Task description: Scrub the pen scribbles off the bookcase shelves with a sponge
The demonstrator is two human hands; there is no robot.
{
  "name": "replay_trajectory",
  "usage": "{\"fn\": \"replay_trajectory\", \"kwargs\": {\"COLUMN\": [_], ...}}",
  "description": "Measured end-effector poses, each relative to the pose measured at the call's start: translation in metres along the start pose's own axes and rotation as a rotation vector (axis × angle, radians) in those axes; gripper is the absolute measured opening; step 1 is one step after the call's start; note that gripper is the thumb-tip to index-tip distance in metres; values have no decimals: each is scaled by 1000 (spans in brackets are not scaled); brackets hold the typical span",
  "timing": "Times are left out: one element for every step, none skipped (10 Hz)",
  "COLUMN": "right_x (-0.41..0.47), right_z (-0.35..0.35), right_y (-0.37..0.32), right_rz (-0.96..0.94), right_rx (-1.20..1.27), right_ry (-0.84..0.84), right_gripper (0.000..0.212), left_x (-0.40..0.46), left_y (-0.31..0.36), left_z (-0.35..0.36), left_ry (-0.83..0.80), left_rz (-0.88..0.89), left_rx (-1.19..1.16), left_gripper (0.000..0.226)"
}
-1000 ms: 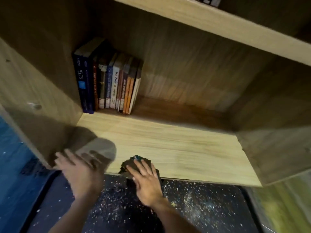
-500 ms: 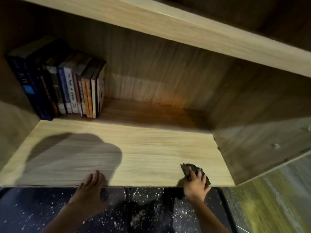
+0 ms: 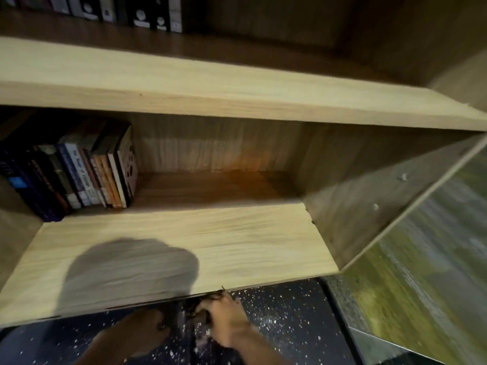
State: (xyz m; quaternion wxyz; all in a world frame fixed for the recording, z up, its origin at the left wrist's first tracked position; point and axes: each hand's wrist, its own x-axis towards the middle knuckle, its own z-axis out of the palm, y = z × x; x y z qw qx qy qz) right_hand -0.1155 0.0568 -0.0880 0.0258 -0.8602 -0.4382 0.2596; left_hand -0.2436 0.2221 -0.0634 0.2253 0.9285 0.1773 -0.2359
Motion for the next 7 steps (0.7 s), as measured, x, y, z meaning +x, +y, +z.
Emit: {"fn": "replay_trajectory", "kwargs": {"right_x": [-36, -113, -152, -184, -205, -217, -210], "right_z": [-10, -6, 13, 60, 80, 67, 56], "right_y": [34, 93, 136, 203, 219, 181, 162], "right_rz": [243, 556, 686, 776, 836, 810, 750], "right_rx": [140, 278, 372, 401, 395, 390, 455], "right_ry": [75, 108, 95, 76, 25, 23, 36], "right_gripper": [56, 48, 48, 55, 46, 36, 30], "left_x": [-4, -25, -39, -65, -82, -93, -95], "left_y": [17, 65, 91, 127, 144, 158, 163], "left_z": [-6, -16, -10, 7, 23, 33, 31], "left_ry": [15, 41, 32, -3, -50, 9, 25], "left_rz": [-79, 15, 64, 137, 171, 155, 147], "left_rx": [46, -24, -41, -7, 49, 114, 118], "left_gripper": [28, 17, 21, 15, 16, 42, 51]}}
